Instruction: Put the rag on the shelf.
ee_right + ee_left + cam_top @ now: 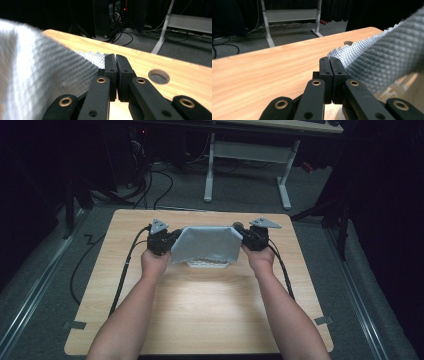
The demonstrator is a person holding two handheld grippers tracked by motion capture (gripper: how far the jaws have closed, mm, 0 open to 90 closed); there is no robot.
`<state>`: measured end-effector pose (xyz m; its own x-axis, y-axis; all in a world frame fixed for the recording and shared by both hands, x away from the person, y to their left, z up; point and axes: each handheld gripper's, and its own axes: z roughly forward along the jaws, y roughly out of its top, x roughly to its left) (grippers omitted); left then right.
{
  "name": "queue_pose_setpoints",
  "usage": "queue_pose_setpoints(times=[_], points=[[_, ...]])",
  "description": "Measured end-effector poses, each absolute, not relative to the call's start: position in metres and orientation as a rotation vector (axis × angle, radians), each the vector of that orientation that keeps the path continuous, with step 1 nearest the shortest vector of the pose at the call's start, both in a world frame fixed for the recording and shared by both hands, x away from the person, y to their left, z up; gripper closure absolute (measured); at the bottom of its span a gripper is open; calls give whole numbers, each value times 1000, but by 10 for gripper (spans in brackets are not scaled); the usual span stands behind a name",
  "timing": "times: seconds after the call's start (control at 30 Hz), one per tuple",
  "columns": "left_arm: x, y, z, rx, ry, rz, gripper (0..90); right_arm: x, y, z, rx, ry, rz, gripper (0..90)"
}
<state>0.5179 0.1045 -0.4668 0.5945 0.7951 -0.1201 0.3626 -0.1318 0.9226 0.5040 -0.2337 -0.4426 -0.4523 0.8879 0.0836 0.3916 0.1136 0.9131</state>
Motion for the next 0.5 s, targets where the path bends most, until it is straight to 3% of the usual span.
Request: queue_pose_setpoints(times=[0.5], points=[[507,109,-486,1727,976,443,889,494,-234,-466,1272,1923,1312,881]])
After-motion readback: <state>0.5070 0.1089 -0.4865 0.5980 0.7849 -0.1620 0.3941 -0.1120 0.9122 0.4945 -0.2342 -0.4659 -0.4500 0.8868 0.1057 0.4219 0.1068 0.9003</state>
